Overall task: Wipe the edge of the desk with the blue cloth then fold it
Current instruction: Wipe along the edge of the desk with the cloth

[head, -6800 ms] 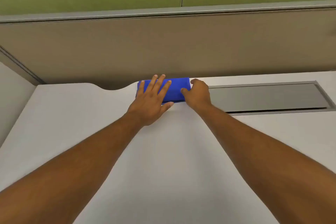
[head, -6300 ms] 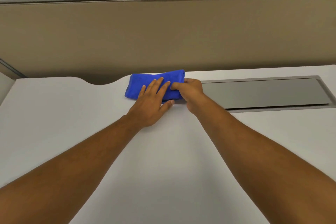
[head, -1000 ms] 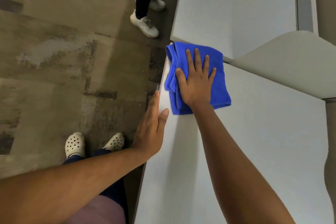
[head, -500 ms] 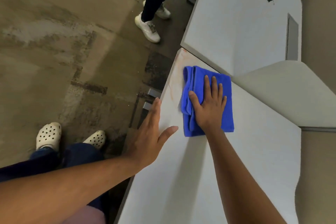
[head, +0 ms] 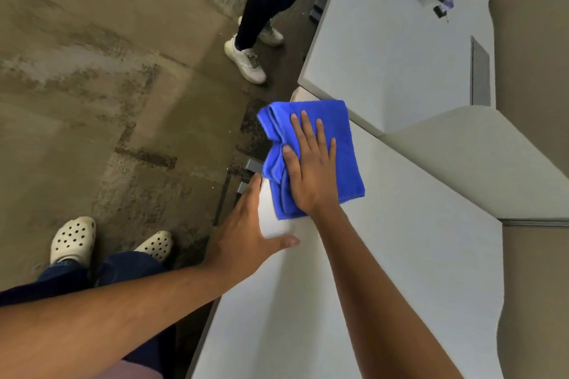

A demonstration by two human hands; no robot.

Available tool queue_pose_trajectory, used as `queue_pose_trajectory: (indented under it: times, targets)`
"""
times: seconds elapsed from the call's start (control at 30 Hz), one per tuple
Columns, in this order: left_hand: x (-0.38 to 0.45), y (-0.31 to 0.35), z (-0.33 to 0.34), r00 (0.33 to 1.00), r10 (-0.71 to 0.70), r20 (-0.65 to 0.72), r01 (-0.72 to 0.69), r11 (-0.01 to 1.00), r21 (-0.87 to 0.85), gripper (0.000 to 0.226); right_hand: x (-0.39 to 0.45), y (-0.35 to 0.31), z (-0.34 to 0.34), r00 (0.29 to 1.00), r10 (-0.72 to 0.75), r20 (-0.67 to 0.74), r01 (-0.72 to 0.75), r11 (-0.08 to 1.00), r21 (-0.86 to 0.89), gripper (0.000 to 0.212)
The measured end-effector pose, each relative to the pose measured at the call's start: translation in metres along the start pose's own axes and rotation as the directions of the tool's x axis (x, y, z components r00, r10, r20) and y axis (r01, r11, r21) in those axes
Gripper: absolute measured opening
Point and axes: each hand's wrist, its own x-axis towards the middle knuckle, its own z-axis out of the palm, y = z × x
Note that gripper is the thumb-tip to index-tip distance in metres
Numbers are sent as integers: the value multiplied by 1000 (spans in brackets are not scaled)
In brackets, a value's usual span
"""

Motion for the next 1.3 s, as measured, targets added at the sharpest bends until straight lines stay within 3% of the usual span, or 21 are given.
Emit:
queue_pose_trajectory:
  times: [0.1, 0.23, 0.47, 0.63, 0.83, 1.03, 1.17, 1.3]
  targets:
    - [-6, -5, -3, 999, -52, 12, 52, 999, 1, 130, -29, 35, -1, 998, -54, 17, 53, 997, 57, 64]
    - [-7, -2, -5, 997, -70, 39, 72, 995, -62, 127, -1, 77, -21, 999, 34, 30, -37, 995, 89, 75]
    - [-3, -5, -9, 996, -56, 65, 60, 997, -48, 127, 93, 28, -27, 999, 12, -47, -11, 1000, 29, 57]
    - [-4, -8, -8, 997, -40, 59, 42, 998, -37, 128, 106, -6, -16, 994, -56, -91, 53, 998, -35, 44]
    - [-4, -2, -8, 1000, -7, 25, 8, 1000, -14, 127, 44, -8, -3, 997, -73, -25, 75, 991, 108, 58]
    - [-3, -4, -4, 999, 39, 32, -35, 992, -119, 121, -41, -3, 9, 998, -45, 47, 47, 998, -36, 73]
    - [-2, -10, -4, 996, 65, 68, -56, 990, -128, 135, -8, 11, -11, 981, -156, 119, 175, 969, -175, 85]
    - [-2, -15, -6, 997, -9, 73, 15, 996, -86, 143, 53, 11, -21, 992, -102, 68, 110, 987, -119, 81]
